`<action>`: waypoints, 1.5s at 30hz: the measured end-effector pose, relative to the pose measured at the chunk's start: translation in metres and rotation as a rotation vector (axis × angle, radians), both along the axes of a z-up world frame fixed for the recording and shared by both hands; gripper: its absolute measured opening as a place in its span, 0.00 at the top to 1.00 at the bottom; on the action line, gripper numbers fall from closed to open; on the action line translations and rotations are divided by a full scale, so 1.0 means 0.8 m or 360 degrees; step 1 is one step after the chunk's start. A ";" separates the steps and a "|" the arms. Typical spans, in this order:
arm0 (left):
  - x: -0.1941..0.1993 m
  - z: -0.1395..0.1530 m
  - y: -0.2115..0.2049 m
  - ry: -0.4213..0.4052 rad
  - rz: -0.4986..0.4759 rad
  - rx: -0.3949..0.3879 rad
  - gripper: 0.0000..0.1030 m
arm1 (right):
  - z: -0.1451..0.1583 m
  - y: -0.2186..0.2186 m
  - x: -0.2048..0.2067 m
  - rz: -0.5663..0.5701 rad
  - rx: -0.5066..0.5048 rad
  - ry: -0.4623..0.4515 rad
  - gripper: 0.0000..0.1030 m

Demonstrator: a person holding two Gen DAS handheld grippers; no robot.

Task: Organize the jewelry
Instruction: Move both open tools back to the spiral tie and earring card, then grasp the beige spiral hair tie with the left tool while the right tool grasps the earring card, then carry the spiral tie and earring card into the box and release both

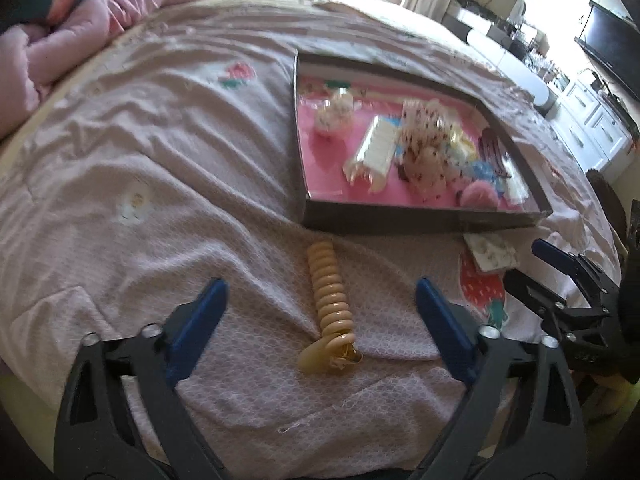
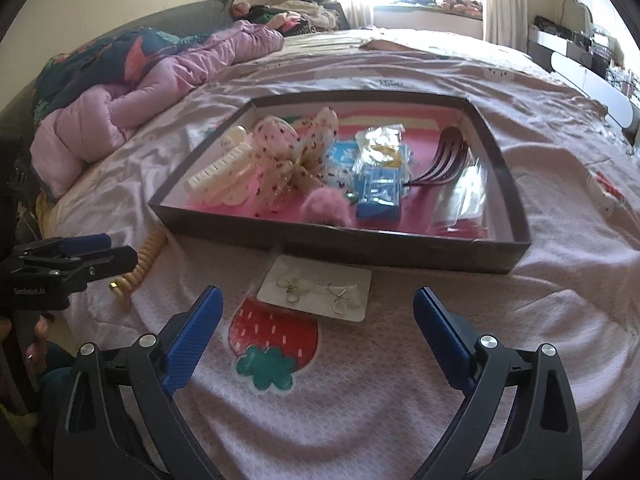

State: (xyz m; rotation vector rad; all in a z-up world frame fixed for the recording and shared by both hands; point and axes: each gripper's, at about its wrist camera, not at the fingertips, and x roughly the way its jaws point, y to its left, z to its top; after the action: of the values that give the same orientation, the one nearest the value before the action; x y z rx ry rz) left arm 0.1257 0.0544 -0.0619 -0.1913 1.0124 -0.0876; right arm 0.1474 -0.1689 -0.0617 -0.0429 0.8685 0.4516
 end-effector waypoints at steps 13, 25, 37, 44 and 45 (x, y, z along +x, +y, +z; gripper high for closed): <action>0.010 -0.021 -0.011 0.0146 -0.0082 0.0018 0.69 | -0.029 0.018 0.022 -0.0022 -0.0092 0.0036 0.21; -0.007 0.000 -0.037 0.0023 -0.0206 0.0079 0.88 | -0.010 -0.011 0.003 0.0049 -0.0033 -0.0002 0.32; -0.011 0.031 -0.085 -0.0098 -0.0281 -0.0061 0.88 | 0.039 -0.079 -0.018 -0.0067 0.0040 -0.0093 0.32; 0.001 0.055 -0.108 -0.0172 -0.0327 -0.0066 0.88 | 0.058 -0.109 -0.022 -0.0133 0.0065 -0.0146 0.32; 0.003 0.058 -0.111 -0.0181 -0.0331 -0.0068 0.88 | 0.061 -0.114 -0.022 -0.0145 0.0072 -0.0154 0.32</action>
State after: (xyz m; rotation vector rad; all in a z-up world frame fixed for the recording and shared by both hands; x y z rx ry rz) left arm 0.1281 -0.0342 -0.0159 -0.1180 0.9153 -0.3063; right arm 0.1297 -0.2599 -0.0125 0.0164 0.7614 0.3808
